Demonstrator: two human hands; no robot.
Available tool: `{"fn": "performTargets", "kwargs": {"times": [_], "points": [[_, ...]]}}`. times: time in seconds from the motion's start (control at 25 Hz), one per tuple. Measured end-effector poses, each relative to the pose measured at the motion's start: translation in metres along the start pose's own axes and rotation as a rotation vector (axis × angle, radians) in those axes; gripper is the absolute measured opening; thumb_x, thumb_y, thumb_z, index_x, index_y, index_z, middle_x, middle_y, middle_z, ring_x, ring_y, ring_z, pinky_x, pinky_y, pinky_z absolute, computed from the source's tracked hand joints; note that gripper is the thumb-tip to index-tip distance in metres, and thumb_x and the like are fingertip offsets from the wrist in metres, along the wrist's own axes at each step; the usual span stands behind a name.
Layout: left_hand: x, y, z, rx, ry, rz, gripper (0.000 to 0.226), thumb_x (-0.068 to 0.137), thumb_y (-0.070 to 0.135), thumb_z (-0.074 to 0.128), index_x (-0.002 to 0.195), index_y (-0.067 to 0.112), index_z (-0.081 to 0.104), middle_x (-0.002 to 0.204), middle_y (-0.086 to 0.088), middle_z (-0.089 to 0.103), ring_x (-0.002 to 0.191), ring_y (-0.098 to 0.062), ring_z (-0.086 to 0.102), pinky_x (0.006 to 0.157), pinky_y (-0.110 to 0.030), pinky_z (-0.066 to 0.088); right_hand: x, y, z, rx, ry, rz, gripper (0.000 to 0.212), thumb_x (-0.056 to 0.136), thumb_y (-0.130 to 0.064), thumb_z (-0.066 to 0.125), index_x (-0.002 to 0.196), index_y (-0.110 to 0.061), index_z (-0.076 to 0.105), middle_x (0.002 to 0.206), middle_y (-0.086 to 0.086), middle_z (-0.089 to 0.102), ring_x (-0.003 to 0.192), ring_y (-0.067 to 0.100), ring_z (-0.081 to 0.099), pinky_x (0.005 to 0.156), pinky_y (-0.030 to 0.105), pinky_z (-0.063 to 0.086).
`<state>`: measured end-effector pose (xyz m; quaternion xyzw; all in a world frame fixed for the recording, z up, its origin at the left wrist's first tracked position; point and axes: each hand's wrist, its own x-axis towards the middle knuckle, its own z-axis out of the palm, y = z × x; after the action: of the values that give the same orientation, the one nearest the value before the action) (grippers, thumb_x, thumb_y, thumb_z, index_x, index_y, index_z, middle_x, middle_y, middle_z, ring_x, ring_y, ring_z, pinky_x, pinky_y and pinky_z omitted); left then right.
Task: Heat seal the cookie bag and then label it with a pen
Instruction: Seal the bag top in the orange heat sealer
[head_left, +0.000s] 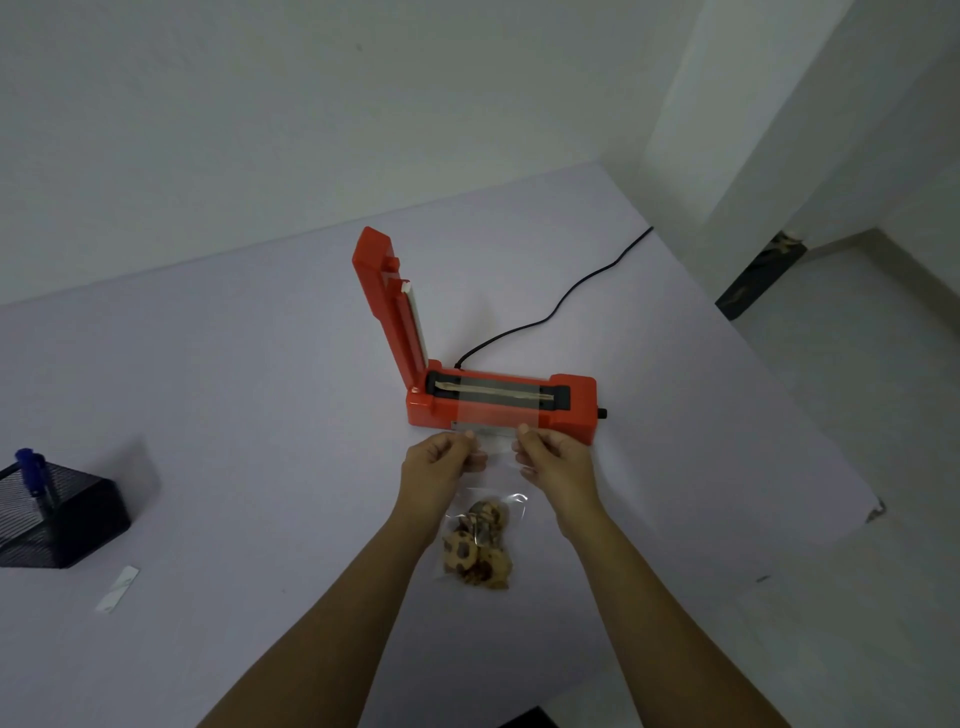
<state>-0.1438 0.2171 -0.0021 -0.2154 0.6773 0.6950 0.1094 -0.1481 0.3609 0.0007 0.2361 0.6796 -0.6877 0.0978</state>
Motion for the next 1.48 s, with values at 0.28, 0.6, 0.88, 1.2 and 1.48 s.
{"fn": "performTargets", "kwargs": {"times": [0.28,0.6,0.88,1.2,1.48], "points": [[0.004,-0.003,0.004,-0.044,0.027,-0.040,0.023,0.091,0.017,0.056,0.083,0.000,0.070,0.077,-0.012,0.070,0.073,-0.021,0.066,0.078,-0.033,0.055,0.001,0.007,-0.007,-0.090,-0.005,-0.003,0.006,0.086,-0.022,0.064,0.082,-0.020,0.067,0.082,0.000,0.069,0.081,0.018,0.065,0.076,0.030,0.053],[0.001,-0.005,0.003,-0.065,-0.013,-0.054,0.021,0.090,0.019,0.056,0.085,0.004,0.070,0.081,-0.012,0.071,0.076,-0.021,0.065,0.077,-0.031,0.054,0.005,0.003,-0.008,-0.153,0.034,-0.038,0.015,0.083,-0.017,0.064,0.069,-0.018,0.067,0.071,0.000,0.067,0.069,0.014,0.062,0.076,0.034,0.054],[0.002,-0.008,0.000,-0.041,0.020,-0.076,0.022,0.091,0.017,0.055,0.083,0.003,0.070,0.080,-0.013,0.072,0.076,-0.022,0.066,0.079,-0.035,0.054,-0.001,0.001,-0.006,-0.056,-0.002,0.043,0.010,0.085,-0.018,0.064,0.075,-0.020,0.066,0.079,0.002,0.068,0.076,0.016,0.063,0.075,0.028,0.054],[-0.001,-0.010,-0.006,-0.052,-0.003,-0.060,0.020,0.089,0.017,0.057,0.083,0.004,0.070,0.082,-0.014,0.071,0.078,-0.024,0.065,0.081,-0.036,0.053,-0.006,-0.002,-0.003,-0.054,-0.005,0.063,0.012,0.086,-0.017,0.064,0.075,-0.019,0.066,0.078,0.002,0.067,0.073,0.015,0.062,0.074,0.028,0.053],[0.001,-0.014,-0.012,-0.028,0.000,-0.064,0.018,0.089,0.016,0.058,0.085,0.003,0.070,0.081,-0.013,0.071,0.078,-0.025,0.065,0.081,-0.038,0.055,-0.007,-0.003,0.001,-0.069,-0.006,0.070,0.012,0.086,-0.016,0.063,0.075,-0.018,0.066,0.078,0.001,0.067,0.075,0.016,0.062,0.074,0.027,0.053]]}}
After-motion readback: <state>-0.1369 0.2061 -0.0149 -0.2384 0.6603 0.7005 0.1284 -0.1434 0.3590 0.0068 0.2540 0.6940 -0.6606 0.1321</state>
